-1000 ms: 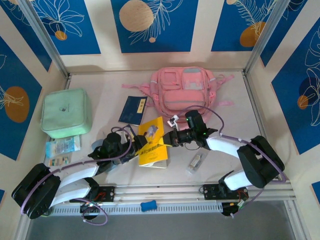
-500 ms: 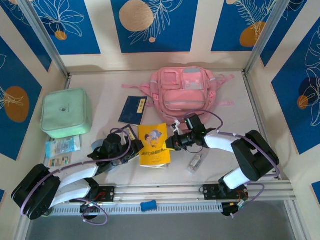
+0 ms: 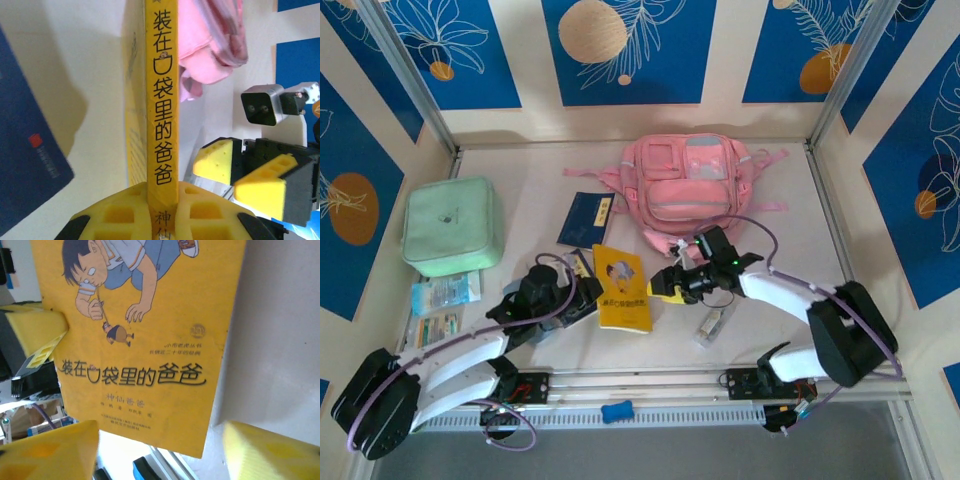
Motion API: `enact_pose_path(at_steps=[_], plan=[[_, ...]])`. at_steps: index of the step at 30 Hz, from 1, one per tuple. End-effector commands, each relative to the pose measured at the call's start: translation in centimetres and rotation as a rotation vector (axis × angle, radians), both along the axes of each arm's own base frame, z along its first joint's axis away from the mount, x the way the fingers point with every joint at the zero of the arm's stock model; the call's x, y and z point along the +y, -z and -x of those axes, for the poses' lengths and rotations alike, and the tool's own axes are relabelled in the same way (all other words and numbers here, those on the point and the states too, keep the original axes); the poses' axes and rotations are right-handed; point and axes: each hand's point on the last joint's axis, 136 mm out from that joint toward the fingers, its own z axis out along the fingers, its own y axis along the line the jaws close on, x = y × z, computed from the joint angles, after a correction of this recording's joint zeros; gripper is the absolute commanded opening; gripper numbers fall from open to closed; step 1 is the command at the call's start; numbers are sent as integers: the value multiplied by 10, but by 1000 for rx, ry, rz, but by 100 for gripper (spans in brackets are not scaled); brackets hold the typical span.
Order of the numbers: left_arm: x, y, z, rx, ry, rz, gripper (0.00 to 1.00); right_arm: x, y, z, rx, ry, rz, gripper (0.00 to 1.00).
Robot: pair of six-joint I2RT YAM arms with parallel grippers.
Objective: Pack the student bag
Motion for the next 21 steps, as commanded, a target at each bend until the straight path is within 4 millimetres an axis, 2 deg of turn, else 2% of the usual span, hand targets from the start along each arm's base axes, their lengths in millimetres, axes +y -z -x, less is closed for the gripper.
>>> enact_pose_path(at_steps=[1,4,9,11,15,17,21], plan=[[-11,-68,-12,-153,14,93,0,-9,-30,3,-18,12,-47,79],[-17,-105,-15,-208,27,148,0,-15,-62,0,-38,27,-145,98],[-32,-167,-20,-309,79,224,0,-30,-95,-13,-30,65,-271,99],[-38,-186,-23,-347,94,262,0,-32,-106,-18,-36,70,-315,99],[-54,-217,-27,-401,123,328,0,-28,-136,-22,-66,29,-412,99],[-63,-225,-28,-416,143,345,0,-26,-150,-24,-101,18,-444,99],[-73,-224,-35,-420,143,346,0,-27,-174,-22,-159,3,-496,99]])
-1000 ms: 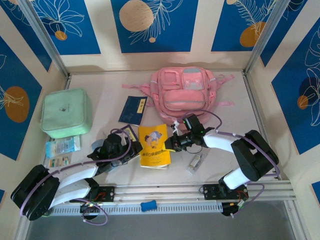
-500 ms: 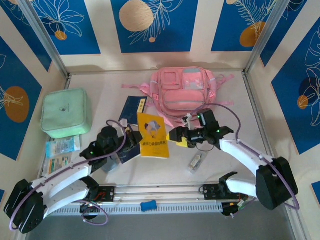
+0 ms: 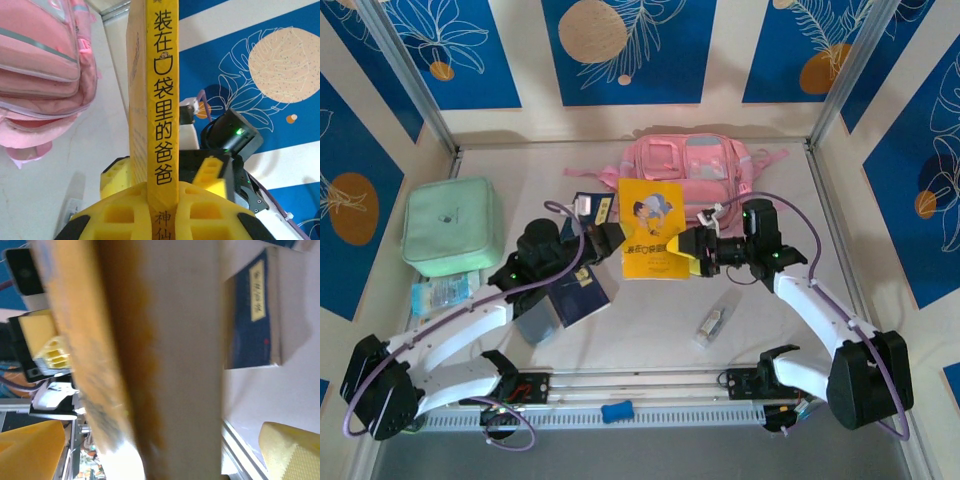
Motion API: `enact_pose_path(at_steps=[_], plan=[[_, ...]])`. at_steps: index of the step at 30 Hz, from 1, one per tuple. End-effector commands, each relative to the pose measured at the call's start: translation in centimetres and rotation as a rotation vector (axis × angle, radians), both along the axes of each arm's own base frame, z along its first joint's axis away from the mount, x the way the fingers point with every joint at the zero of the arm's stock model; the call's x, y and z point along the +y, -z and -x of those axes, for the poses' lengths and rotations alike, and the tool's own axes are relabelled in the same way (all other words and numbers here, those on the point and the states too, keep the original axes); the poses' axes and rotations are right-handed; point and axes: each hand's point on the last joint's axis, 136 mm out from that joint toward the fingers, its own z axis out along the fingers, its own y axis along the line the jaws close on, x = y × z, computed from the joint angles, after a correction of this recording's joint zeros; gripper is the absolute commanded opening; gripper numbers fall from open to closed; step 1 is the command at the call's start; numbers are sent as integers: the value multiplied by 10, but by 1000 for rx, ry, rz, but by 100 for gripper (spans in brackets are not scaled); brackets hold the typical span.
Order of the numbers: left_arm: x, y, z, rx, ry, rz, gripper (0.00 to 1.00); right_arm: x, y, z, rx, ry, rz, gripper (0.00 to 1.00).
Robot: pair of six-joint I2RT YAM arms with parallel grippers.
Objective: Pack the student bag
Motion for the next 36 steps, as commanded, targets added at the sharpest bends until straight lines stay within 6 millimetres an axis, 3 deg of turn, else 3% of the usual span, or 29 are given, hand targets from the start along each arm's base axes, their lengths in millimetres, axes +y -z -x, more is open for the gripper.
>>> enact_pose_path(at_steps=[1,5,8,15,20,22,24,27,30,36], plan=[[-8,-47,1,-131,29,100,0,2,-45,9,-100,-51,-93,99],[-11,-33,-5,-120,16,55,0,0,-56,12,-122,-48,-101,100],[-8,-16,-8,-102,-1,-27,0,-2,-56,14,-125,-34,-84,93],[-4,8,-11,-95,-20,-117,0,-4,-35,6,-69,6,-24,50],[-12,14,-10,-94,13,-130,0,-5,-30,4,-78,21,15,16],[-14,18,-12,-95,17,-152,0,-7,-27,3,-81,32,37,7],[-14,21,-13,-103,18,-185,0,-10,-26,1,-82,46,61,4],[-13,24,-14,-169,36,-280,21,-19,-24,-4,-77,89,112,0],[-5,34,-18,-290,63,-481,33,-34,-17,-13,-61,158,186,0],[-9,59,-33,-527,198,-786,44,-70,-6,-25,-10,282,269,0]])
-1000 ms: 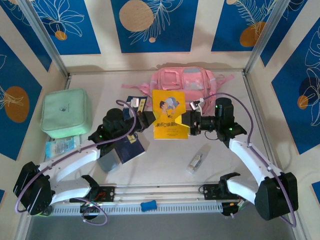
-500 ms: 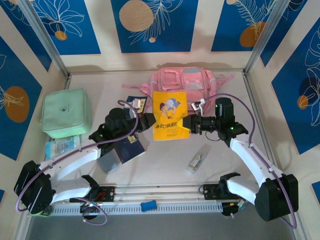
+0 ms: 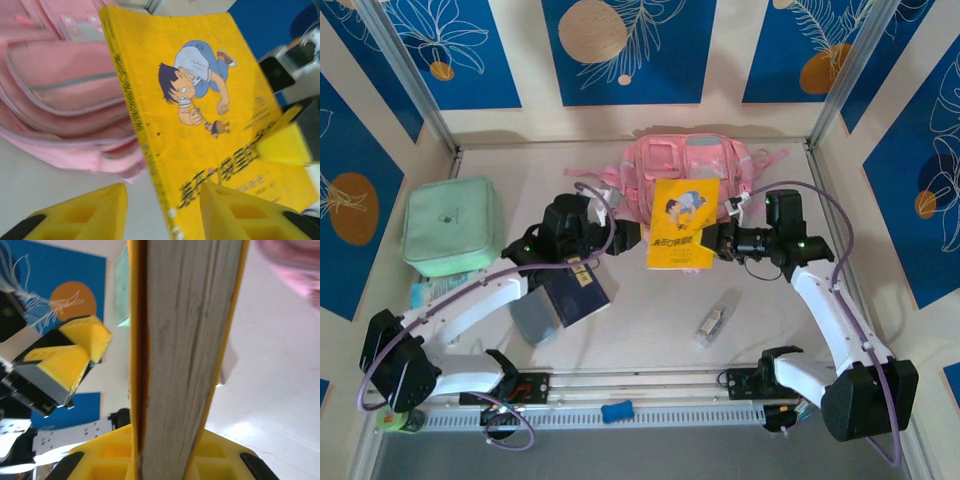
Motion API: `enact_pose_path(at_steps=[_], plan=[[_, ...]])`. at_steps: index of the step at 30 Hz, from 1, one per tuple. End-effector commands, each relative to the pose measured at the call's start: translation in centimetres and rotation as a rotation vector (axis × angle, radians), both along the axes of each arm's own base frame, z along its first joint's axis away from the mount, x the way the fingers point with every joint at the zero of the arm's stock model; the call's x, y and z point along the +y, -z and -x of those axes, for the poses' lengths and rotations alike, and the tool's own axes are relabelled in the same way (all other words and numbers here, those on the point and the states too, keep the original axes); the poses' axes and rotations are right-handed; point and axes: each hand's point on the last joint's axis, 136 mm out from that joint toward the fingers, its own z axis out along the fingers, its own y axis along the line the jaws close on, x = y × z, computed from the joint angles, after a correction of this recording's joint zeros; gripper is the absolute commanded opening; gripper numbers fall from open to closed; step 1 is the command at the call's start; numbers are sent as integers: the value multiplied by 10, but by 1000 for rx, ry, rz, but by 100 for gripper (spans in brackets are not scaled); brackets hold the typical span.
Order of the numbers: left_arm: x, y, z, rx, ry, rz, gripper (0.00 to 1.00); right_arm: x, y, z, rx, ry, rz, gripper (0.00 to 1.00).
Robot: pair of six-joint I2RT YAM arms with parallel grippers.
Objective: Pack the student bag
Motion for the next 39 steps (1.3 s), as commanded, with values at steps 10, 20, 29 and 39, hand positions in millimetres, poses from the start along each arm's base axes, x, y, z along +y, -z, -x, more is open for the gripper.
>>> enact_pose_path(at_steps=[10,20,29,39], plan=[[-43,63,-43,-303,322,-443,56,-70,22,-11,109,255,128,0],[-82,97,-94,-406,409,-588,64,-111,29,-17,168,436,125,0],[-114,139,-127,-419,510,-692,65,-114,28,-22,179,450,84,0],[-132,172,-152,-444,540,-769,61,-115,33,-25,190,458,81,0]])
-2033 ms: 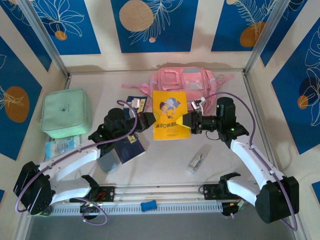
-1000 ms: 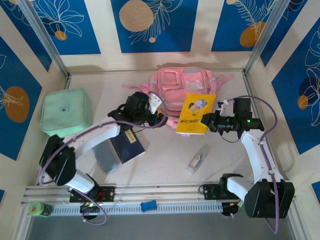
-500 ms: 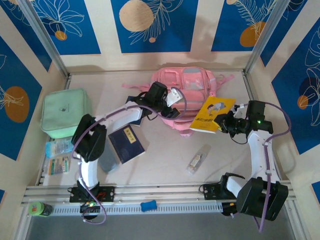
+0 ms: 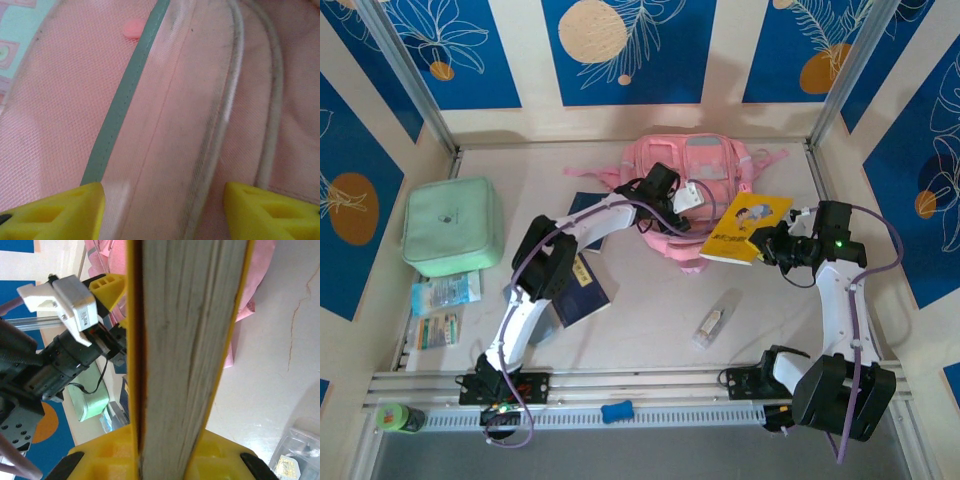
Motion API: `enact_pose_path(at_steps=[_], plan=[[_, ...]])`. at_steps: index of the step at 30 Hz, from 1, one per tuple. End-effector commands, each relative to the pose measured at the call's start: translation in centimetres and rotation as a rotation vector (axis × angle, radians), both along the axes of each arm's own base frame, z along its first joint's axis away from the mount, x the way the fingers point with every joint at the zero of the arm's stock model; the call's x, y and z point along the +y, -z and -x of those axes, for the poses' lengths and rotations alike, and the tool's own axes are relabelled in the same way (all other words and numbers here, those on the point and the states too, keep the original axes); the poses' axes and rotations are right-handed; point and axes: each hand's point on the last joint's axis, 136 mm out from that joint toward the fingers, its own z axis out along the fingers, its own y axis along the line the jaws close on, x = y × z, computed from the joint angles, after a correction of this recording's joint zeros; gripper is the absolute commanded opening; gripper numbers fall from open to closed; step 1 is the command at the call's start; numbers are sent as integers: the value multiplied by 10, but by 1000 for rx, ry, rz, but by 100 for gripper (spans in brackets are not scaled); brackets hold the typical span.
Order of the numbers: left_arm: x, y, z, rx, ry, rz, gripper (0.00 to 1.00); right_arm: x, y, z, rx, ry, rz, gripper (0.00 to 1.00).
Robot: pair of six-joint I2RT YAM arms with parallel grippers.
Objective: Pack the student bag
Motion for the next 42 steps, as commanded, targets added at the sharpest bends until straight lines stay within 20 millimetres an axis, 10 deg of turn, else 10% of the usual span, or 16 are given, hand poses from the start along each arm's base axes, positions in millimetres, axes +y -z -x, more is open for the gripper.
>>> enact_pose_path(at_steps=[1,5,13,29,42], plan=[[-5,5,-4,-23,26,-48,60,5,-13,-4,-55,-22,-35,0],[-3,4,-21,-81,-36,-53,51,7,-17,-6,-75,-29,-66,0],[-10,-20,-30,-154,-58,-19,1,5,-25,-4,-96,-15,-51,0],[11,-188,-14,-331,-199,208,0,14,-38,41,-88,-23,-2,0],[-1,-246,8,-276,-124,392,0,53,-5,38,-66,-151,-102,0]])
